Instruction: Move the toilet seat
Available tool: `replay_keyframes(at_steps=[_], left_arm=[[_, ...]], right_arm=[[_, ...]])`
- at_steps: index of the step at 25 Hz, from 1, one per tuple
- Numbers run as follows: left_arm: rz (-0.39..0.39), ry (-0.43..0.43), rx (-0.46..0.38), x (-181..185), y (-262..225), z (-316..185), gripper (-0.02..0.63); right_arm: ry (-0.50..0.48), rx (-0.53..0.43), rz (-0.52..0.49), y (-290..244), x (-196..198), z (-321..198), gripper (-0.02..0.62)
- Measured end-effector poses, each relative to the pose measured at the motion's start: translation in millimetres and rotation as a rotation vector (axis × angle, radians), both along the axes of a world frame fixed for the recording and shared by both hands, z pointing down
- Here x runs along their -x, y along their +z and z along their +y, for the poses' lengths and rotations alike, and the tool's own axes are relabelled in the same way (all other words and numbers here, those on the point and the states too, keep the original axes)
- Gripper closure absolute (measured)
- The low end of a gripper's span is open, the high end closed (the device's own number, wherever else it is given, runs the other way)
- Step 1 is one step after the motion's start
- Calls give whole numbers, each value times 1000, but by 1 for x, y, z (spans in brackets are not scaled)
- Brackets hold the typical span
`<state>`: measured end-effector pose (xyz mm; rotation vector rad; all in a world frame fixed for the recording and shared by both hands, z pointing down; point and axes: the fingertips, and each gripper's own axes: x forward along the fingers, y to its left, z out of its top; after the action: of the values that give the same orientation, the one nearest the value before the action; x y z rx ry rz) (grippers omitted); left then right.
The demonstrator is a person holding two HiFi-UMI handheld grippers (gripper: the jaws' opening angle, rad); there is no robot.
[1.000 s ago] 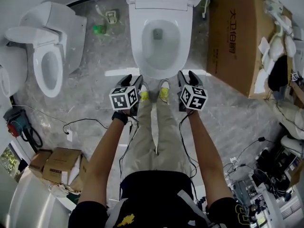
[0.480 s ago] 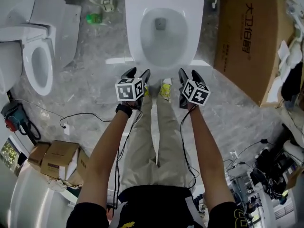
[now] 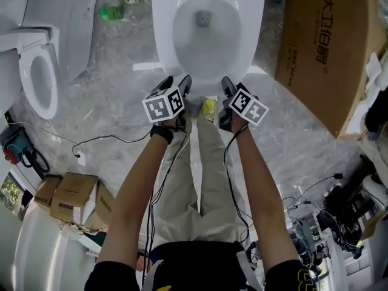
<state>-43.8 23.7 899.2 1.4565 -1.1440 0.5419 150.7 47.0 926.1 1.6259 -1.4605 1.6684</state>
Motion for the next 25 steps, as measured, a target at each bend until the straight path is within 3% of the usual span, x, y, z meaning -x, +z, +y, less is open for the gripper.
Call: replay_keyframes(at_steps=[4, 19, 25], left_arm=[[-54, 38, -27, -2, 2, 3, 316], [-95, -11, 17, 18, 11, 12, 307], [-28, -66, 81, 15, 14, 26, 301]], right_arm=[[11, 39, -1, 11, 3, 2, 288], [47, 65, -29, 5, 3, 3, 336], [75, 32, -72, -8, 2, 3, 351]])
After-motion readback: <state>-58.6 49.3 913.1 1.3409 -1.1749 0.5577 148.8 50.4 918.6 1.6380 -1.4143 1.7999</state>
